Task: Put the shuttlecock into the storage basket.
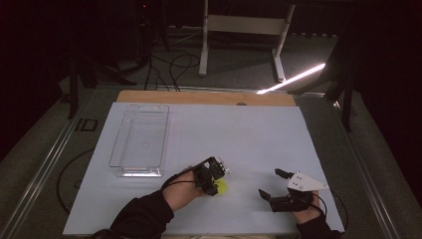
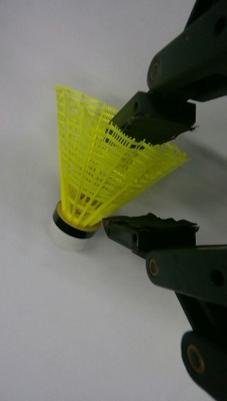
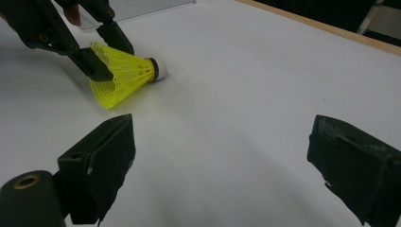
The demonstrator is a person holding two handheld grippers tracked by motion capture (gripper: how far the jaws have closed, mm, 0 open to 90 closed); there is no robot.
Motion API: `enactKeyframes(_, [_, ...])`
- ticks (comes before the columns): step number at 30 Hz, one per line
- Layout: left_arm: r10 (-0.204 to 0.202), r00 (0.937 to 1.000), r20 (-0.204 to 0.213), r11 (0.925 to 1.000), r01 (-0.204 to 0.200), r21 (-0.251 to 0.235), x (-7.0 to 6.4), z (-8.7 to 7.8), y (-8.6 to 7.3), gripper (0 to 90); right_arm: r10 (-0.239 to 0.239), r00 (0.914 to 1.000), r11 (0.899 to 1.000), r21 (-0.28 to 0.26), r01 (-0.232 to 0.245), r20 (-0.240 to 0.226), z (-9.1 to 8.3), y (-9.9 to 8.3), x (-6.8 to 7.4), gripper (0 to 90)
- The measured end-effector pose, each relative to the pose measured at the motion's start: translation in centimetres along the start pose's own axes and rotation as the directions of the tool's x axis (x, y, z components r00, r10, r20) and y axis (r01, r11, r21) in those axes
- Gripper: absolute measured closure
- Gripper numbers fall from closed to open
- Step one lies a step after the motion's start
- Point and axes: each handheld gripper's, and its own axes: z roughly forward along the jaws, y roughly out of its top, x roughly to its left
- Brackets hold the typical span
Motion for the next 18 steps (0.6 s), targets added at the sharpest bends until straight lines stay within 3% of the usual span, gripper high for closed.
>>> enactKeyframes(4, [0.012,0.9992,-0.038,0.9999,-0.012,0.005,-0.2,0.2,0.0,62.6,0.002,1.0000,1.000,0.002,-0.002,-0.001,0.0,0.0,0.0,8.6])
enactKeyframes(5, [0.005,0.9995,-0.032,1.0000,-0.005,0.002,-0.2,0.3,0.0,62.8,0.002,1.0000,1.000,0.003,-0.002,0.000,0.0,0.0,0.0,8.6])
enactKeyframes(10, [0.008,0.9977,-0.068,1.0000,-0.008,-0.005,0.1,0.0,0.0,76.2,0.002,1.0000,1.000,0.005,-0.002,-0.001,0.0,0.0,0.0,8.6])
enactKeyframes(12, [0.004,0.9982,-0.060,0.9998,-0.005,-0.020,0.5,-0.2,0.0,82.6,0.003,1.0000,1.000,0.005,-0.003,-0.002,0.0,0.0,0.0,8.6])
enactKeyframes(14, [0.043,0.9965,-0.072,0.9988,-0.044,-0.022,0.5,-0.3,0.0,85.3,0.001,1.0000,1.000,0.006,-0.001,-0.001,0.0,0.0,0.0,8.6])
enactKeyframes(18, [0.063,0.9961,-0.062,0.9975,-0.065,-0.027,0.8,-0.3,0.1,88.7,0.002,1.0000,1.000,0.005,-0.002,-0.002,0.0,0.0,0.0,8.6])
